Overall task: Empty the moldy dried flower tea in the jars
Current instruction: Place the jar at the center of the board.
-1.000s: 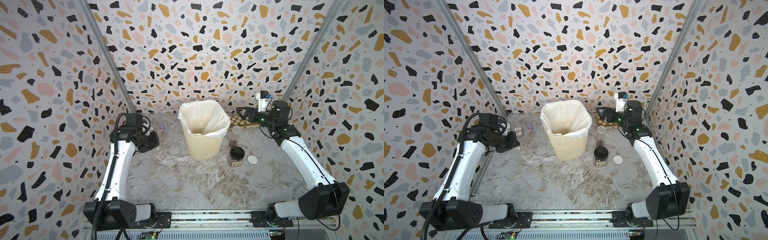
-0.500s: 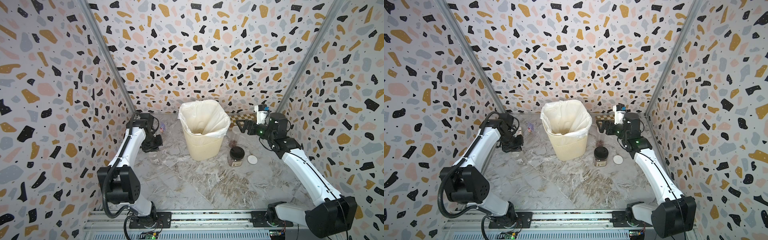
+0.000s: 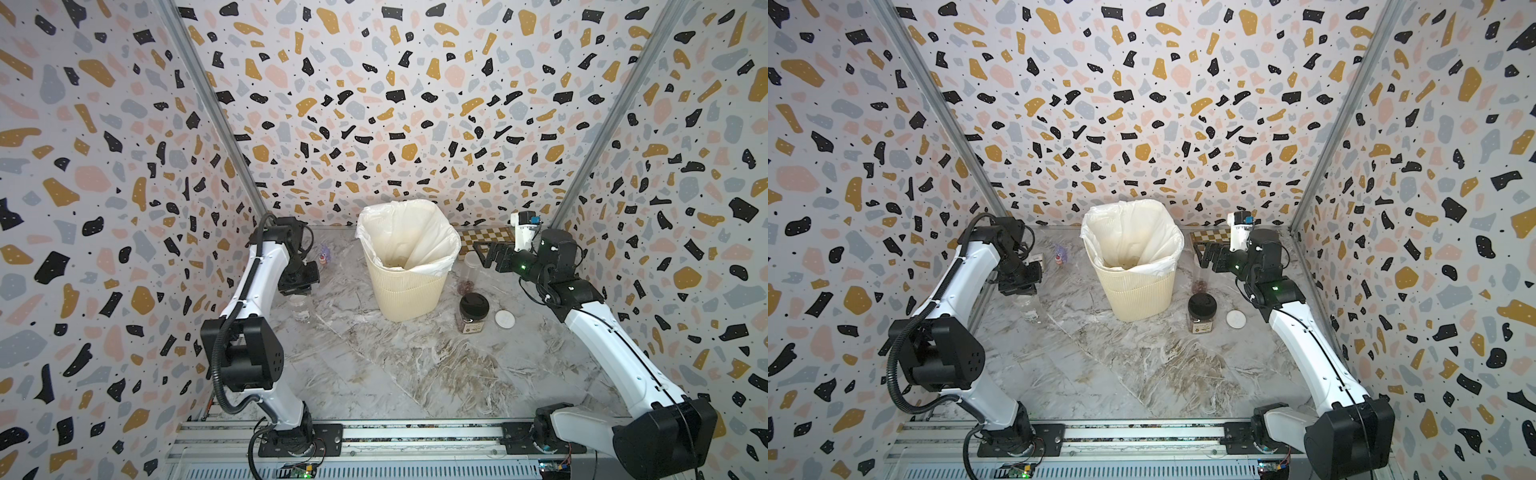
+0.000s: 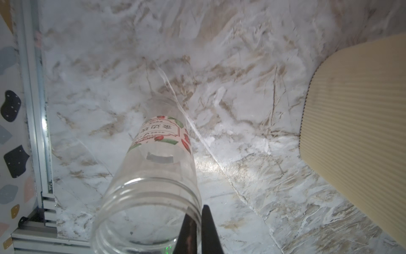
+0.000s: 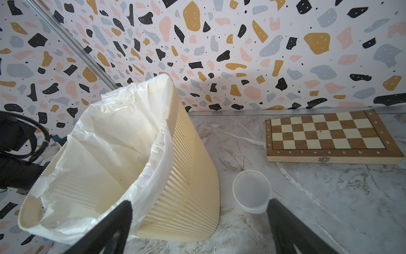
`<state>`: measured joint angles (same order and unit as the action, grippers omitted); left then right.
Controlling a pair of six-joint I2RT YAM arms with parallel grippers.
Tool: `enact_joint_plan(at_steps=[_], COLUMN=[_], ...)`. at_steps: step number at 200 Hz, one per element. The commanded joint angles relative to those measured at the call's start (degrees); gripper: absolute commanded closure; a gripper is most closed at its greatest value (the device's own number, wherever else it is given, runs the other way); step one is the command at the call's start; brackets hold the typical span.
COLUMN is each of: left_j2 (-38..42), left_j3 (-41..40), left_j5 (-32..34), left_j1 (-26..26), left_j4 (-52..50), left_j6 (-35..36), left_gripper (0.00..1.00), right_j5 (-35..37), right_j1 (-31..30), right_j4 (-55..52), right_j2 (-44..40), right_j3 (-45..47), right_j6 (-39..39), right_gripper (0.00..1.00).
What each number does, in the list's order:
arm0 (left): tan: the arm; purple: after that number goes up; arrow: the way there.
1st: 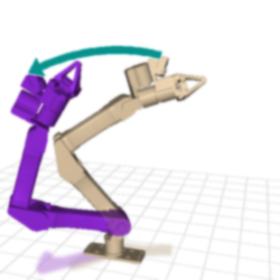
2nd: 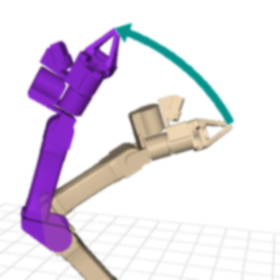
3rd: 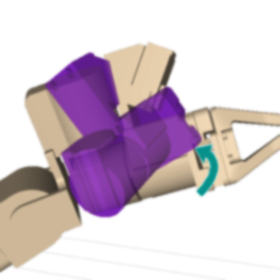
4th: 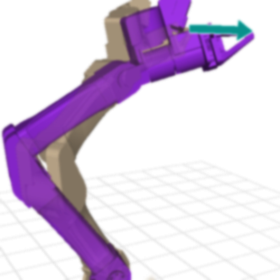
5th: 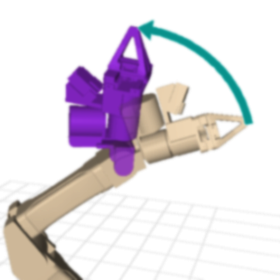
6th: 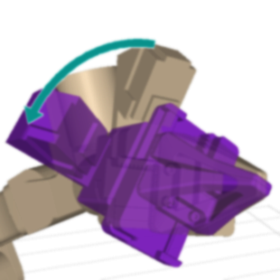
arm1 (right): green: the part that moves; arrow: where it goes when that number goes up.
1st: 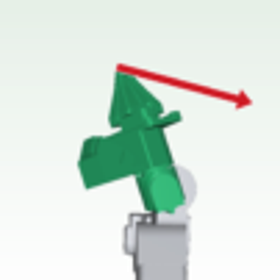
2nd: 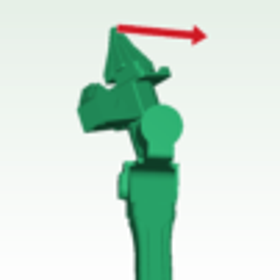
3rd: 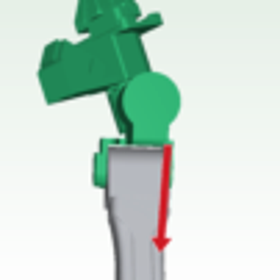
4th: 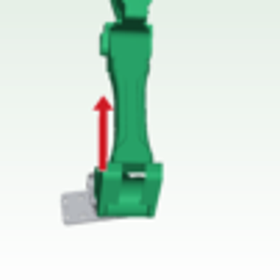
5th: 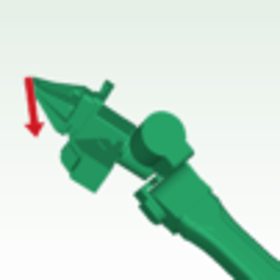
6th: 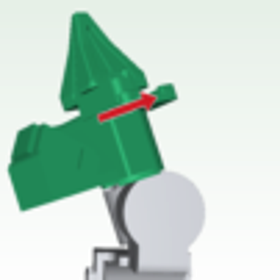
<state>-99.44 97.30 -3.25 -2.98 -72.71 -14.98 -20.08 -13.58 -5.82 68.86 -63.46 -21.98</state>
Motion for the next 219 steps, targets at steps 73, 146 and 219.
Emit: enact_joint_plan(at_steps=[73,146,219], left_j2=[-11.48,-13.59,-14.9], left_j3=[17.81,17.14,14.51], left_j5=[-0.84,0.06,-1.97], left_j1=[-6.53,-9.91,-11.61], left_j4=[-5.38,-5.52,-3.54], left_j6=[-0.57,1.0,1.5], left_gripper=[1.0,1.0,1.0], right_j5=[2.55,1.78,2.4], right_j1=[-0.13,-0.08,0.04], right_j4=[-0.45,0.33,0.66], right_j2=[-0.79,2.1,2.55], right_j3=[-1.44,-1.7,-1.01], right_j6=[3.23,2.3,2.48], right_gripper=[0.03,0.03,0.03])
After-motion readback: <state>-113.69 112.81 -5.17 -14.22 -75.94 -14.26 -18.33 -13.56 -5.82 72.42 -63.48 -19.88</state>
